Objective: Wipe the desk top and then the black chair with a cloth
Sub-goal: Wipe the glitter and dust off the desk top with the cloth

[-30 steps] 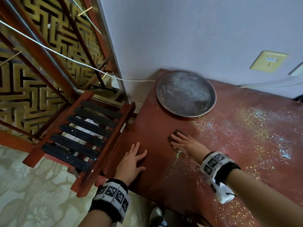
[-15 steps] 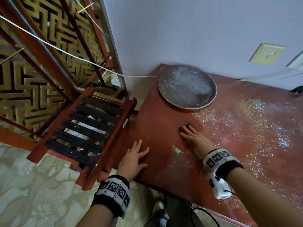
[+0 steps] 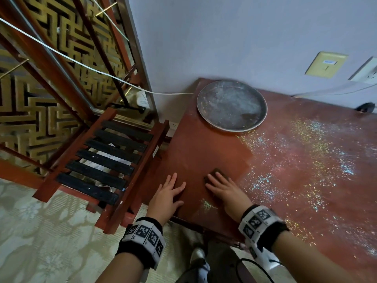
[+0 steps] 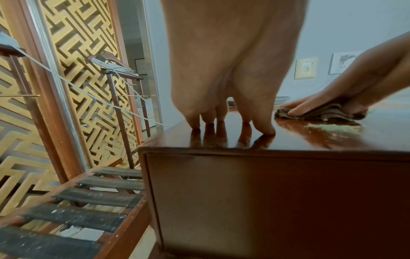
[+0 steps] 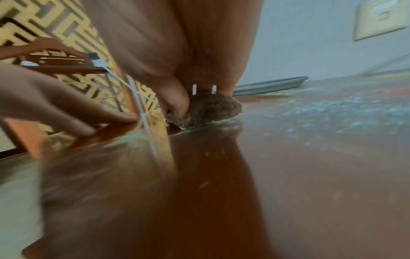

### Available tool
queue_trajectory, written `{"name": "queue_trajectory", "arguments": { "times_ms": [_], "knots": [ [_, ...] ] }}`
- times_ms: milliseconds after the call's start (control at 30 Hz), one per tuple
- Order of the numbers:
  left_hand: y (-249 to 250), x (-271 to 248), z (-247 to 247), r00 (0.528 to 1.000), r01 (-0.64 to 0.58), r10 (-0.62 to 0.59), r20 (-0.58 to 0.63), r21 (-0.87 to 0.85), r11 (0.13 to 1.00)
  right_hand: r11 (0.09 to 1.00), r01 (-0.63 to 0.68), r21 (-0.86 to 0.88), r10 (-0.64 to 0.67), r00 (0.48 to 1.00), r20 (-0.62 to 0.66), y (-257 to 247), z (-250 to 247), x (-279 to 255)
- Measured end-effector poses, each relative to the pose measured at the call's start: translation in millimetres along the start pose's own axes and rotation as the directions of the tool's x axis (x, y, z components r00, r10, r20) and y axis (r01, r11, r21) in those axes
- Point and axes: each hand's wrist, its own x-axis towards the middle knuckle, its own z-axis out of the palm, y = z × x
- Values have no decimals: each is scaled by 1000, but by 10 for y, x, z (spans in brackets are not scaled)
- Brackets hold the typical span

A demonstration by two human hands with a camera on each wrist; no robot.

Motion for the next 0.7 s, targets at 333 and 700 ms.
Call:
{"name": "queue_trajectory", "arguments": {
  "times_ms": [333, 700],
  "knots": [
    [-17, -59, 26, 1000, -15, 15, -3, 31, 999, 994, 111, -26, -110, 993, 35, -159, 144, -173],
    [-61, -190, 132, 997, -49, 52, -65, 44, 998, 968, 222, -117, -228, 973, -41, -41, 263, -300]
  ]
}}
